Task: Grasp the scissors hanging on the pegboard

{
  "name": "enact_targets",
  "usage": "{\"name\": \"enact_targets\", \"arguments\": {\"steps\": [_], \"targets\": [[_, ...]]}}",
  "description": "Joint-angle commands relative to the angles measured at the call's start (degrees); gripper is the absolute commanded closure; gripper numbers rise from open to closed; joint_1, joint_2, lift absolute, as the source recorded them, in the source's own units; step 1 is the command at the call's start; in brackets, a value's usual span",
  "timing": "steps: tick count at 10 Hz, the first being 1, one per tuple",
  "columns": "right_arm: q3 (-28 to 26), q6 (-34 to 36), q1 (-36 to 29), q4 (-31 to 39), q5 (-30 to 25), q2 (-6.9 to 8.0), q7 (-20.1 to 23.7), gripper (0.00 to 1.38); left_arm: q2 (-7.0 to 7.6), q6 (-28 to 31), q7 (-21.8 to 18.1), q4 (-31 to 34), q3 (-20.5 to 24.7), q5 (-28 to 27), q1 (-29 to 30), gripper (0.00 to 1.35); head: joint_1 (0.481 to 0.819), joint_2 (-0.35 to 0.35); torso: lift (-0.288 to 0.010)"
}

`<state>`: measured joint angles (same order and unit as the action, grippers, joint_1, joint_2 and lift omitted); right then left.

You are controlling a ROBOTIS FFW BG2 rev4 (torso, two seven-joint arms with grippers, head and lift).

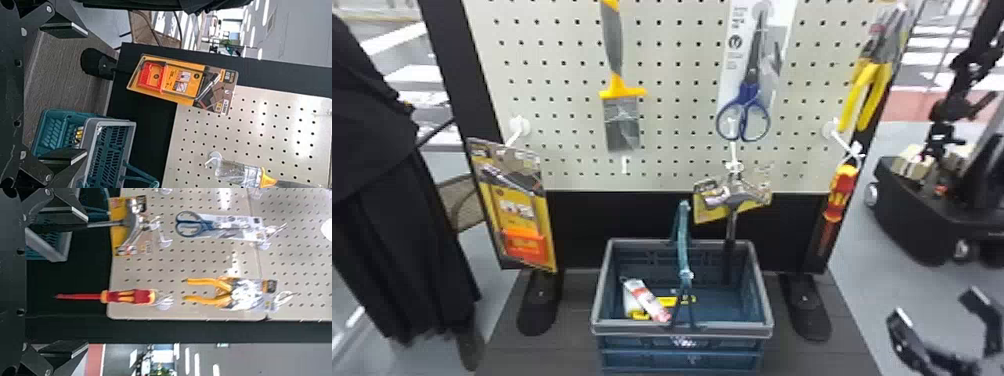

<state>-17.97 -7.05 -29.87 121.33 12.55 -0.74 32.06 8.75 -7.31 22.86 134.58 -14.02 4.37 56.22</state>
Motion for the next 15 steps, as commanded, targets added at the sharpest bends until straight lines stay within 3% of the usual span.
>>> {"name": "enact_targets", "arguments": {"steps": [1,5,9,12,15], "targets": [[0.0,4.3,2.5,3.8,-0.8,-1.72,0.3,0.17,0.04,0.0,0.0,0.1,0.0,0.1,-0.1,0.23,0.549,0.000,-0.100],[-0.1,10.7,13.2,3.6,-2.6,-3.83,5.1,0.17,2.23,0.5,0.3,0.1,-1.5,1.1,-2.0,0.23,0.549,0.000,-0.100],[1.1,12.8,21.2,-0.6,-2.5,-5.24,6.7,0.17,3.55,0.6,1.7,0.2,-2.7,1.1,-3.2,0.22,0.549,0.000,-0.100],[2.2,14.0,27.0,-3.7,-2.4,-6.21,7.6,0.17,6.19,0.6,3.9,0.2,-5.1,2.7,-5.0,0.23,0.549,0.000,-0.100],[7.0,17.2,34.6,-4.8,-1.1,-8.05,7.9,0.17,7.86,0.8,4.8,0.2,-6.5,3.9,-6.1,0.23,0.549,0.000,-0.100]]}}
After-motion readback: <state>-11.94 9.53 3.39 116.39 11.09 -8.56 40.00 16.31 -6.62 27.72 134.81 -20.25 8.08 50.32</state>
